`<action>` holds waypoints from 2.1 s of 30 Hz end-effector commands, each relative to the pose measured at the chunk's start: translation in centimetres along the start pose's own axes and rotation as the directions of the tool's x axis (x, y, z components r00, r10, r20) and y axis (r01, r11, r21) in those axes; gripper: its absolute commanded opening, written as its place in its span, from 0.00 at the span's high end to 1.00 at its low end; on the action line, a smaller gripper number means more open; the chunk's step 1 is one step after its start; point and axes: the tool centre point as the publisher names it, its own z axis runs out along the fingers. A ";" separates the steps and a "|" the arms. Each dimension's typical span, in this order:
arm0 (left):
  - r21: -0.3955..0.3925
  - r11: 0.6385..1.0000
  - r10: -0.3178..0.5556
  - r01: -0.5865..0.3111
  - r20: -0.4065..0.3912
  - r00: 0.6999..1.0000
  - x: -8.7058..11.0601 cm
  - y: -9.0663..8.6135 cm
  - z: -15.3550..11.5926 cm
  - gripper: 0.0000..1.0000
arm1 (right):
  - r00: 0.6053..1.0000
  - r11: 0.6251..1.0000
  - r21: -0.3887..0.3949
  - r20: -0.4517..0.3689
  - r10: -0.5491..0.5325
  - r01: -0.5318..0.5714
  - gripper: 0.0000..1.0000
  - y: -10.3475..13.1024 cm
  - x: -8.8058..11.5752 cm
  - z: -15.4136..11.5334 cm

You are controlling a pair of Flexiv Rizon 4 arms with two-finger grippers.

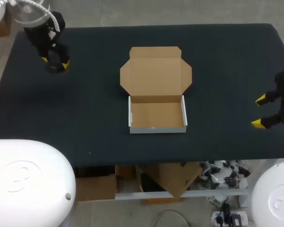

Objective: Assemble the packaging by folding the flat box into shape, placing the metal phone stand inside, and closing the box properly

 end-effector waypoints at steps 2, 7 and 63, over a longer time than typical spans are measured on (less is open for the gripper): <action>0.062 0.998 0.008 -0.010 0.032 0.999 1.7 1.5 -1.1 1.00 | 1.000 1.000 -0.003 0.001 -0.001 0.001 0.00 -0.1 0.1 -0.1; 0.077 0.997 0.018 -0.021 0.040 0.999 3.3 2.1 -1.7 1.00 | 1.000 1.000 -0.003 0.001 -0.001 0.001 0.00 -0.1 0.1 -0.1; 0.047 0.949 0.314 -0.313 -0.034 0.949 23.4 2.6 -0.2 1.00 | 1.000 1.000 -0.003 0.001 -0.001 0.001 0.00 -0.1 0.1 -0.1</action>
